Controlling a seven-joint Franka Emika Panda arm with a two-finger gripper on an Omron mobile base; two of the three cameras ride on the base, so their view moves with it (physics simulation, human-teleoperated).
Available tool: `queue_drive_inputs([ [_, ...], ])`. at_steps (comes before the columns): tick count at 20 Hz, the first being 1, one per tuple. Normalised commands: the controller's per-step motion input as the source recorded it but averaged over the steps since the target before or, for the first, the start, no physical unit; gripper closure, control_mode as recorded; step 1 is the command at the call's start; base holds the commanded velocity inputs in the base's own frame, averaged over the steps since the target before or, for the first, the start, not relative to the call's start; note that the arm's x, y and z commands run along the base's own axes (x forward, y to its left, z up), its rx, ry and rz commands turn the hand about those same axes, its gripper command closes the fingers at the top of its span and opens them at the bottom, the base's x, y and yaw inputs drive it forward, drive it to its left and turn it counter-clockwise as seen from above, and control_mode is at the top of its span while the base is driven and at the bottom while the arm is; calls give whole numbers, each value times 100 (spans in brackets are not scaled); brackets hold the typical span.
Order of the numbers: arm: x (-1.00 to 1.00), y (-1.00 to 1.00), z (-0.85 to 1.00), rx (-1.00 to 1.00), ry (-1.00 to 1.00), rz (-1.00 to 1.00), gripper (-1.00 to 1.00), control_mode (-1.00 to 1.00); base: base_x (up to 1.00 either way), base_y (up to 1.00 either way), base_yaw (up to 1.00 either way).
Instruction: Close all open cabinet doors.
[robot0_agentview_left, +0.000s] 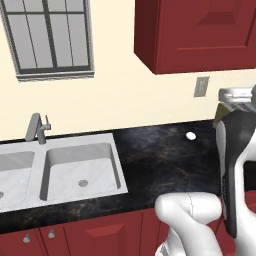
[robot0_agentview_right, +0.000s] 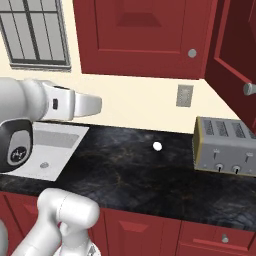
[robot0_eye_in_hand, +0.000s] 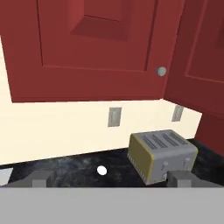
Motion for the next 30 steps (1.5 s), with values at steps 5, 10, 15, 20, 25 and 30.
queue_drive_inputs([
  [5,-90,31,-31,17,4,1,-100,-100,0,0,0],
  [10,-40,43,-18,9,1,0,-100,-100,0,0,0],
  [15,-7,33,4,3,7,0,-100,-100,0,0,0],
  [20,0,0,5,5,8,12,-100,-100,0,0,0],
  [25,0,0,0,1,1,8,-100,-100,0,0,0],
  [30,0,0,0,0,1,5,-100,-100,0,0,0],
])
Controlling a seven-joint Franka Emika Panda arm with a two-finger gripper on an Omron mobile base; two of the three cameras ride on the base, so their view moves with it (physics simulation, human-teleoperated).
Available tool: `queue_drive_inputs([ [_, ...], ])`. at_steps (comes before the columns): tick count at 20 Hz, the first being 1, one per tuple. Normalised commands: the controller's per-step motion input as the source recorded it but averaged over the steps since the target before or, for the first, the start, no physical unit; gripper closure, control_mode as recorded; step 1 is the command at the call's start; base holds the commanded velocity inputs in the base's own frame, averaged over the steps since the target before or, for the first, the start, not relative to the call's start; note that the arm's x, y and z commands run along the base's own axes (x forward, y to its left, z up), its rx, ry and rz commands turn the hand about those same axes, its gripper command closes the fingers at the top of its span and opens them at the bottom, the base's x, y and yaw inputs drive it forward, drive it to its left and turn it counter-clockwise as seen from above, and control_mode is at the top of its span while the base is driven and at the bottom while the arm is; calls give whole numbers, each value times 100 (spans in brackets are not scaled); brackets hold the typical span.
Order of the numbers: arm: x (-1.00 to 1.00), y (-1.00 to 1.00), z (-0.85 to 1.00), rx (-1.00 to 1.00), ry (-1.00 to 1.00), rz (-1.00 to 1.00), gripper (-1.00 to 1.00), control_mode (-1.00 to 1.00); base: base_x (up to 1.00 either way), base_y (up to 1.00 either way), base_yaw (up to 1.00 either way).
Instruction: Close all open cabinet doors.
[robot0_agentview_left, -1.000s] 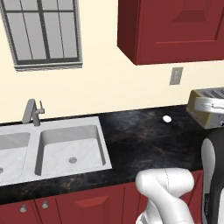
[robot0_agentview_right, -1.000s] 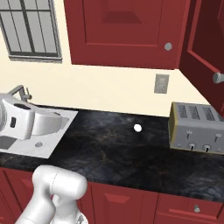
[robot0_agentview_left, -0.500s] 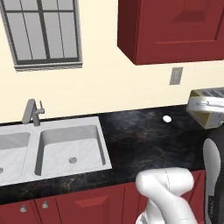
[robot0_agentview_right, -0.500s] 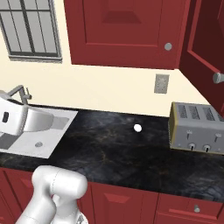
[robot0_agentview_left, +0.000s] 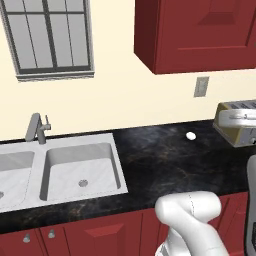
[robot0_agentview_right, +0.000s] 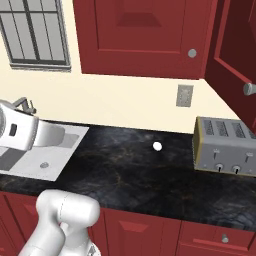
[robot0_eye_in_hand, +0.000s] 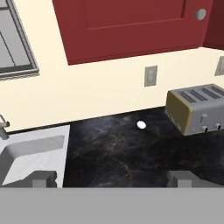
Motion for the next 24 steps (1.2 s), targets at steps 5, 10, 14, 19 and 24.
queue_drive_inputs([
  [5,-7,0,-2,0,1,0,-100,100,-25,-4,0],
  [10,0,0,0,0,0,0,-100,100,-95,-42,-4],
  [14,0,0,0,0,0,0,-100,100,-56,-67,-15],
  [19,0,0,0,0,0,0,-100,100,-9,-80,-13],
  [24,0,0,0,0,0,0,-100,100,0,-80,-9],
])
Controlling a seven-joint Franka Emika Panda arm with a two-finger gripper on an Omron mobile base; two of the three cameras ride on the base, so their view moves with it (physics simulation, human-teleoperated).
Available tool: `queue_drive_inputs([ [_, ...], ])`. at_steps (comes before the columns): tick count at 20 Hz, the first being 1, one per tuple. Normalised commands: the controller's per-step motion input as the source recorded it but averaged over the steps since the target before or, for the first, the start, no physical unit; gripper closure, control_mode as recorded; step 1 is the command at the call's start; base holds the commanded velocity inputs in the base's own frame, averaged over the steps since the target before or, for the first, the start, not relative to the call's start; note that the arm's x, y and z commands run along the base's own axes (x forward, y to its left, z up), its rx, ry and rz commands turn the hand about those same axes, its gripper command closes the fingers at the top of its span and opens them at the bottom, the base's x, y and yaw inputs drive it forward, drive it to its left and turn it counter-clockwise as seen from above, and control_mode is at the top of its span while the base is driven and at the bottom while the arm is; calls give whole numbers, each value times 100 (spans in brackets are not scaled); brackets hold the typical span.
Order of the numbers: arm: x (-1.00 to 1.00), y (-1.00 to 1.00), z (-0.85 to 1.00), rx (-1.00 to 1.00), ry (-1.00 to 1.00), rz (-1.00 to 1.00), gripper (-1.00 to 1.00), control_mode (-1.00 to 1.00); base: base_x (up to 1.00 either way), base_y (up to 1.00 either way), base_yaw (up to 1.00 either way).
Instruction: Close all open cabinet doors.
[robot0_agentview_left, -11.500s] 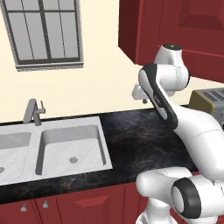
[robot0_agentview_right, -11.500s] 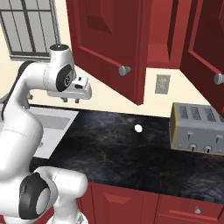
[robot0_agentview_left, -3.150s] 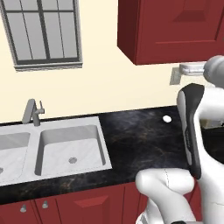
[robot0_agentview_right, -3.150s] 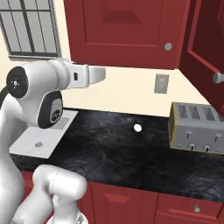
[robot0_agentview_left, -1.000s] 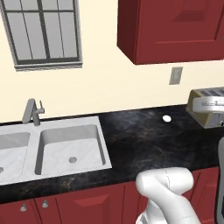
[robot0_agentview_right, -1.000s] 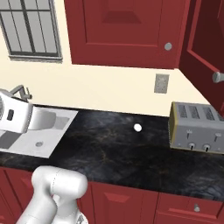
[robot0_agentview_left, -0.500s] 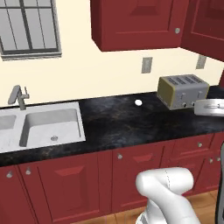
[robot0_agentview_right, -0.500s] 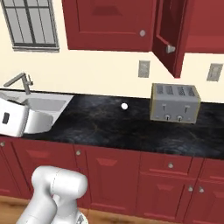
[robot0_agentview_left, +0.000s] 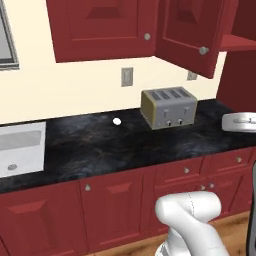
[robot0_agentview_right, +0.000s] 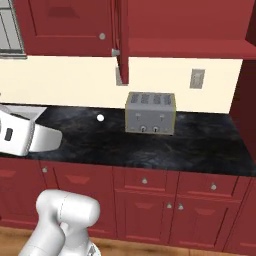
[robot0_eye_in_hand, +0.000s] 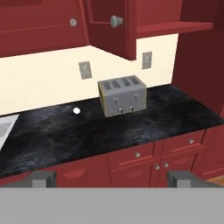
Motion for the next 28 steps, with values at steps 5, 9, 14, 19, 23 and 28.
queue_drive_inputs([
  [5,0,0,0,0,0,0,-100,100,11,-71,-2],
  [9,0,0,0,0,0,0,-100,100,35,-52,0],
  [14,0,0,0,0,0,0,-100,100,58,-37,5],
  [19,0,0,0,0,0,0,-100,100,55,-50,7],
  [23,0,0,0,0,0,0,-100,100,46,-51,8],
  [28,0,0,0,0,0,0,-100,100,41,-44,11],
])
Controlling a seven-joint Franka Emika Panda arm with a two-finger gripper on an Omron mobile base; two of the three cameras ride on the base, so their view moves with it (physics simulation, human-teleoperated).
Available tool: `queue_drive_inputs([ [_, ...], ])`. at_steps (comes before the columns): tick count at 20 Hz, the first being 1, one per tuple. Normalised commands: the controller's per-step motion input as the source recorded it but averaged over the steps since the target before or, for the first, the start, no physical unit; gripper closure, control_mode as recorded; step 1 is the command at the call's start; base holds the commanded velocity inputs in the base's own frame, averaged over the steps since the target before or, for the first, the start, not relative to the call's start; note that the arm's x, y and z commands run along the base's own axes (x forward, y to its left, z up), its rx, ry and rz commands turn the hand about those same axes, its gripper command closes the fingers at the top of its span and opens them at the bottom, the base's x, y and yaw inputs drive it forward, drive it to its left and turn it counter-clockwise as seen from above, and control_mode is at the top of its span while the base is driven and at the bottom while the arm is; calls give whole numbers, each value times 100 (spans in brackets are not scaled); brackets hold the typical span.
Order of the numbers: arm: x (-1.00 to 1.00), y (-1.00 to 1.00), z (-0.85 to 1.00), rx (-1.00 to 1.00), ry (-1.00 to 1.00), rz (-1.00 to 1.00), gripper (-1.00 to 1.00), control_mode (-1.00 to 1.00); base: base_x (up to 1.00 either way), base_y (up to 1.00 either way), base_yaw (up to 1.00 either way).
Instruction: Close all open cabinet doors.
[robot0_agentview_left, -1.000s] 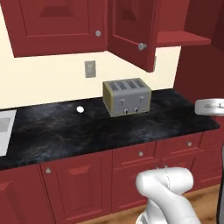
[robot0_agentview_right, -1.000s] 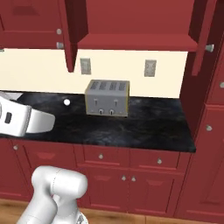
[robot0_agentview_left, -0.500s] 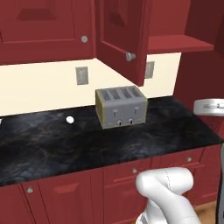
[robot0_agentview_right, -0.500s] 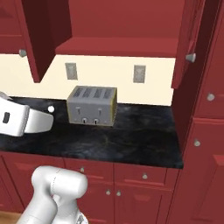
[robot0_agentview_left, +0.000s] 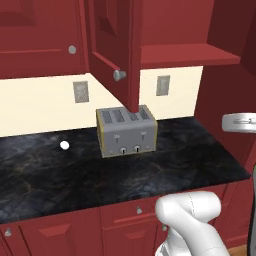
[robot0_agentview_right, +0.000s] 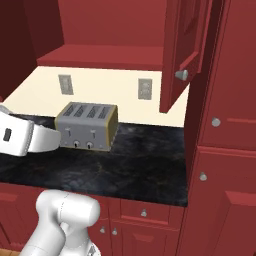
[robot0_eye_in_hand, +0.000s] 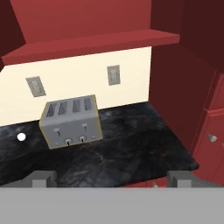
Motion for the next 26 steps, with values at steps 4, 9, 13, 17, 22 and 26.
queue_drive_inputs([
  [4,0,0,0,0,0,0,-100,100,43,-23,8],
  [9,0,0,0,0,0,0,-100,100,47,-17,4],
  [13,0,0,0,0,0,0,-100,100,31,-22,2],
  [17,0,0,0,0,0,0,-100,100,1,-11,0],
  [22,-9,-1,0,0,-4,0,-100,-100,0,0,0],
  [26,-64,-11,13,0,-20,0,-100,-100,0,0,0],
])
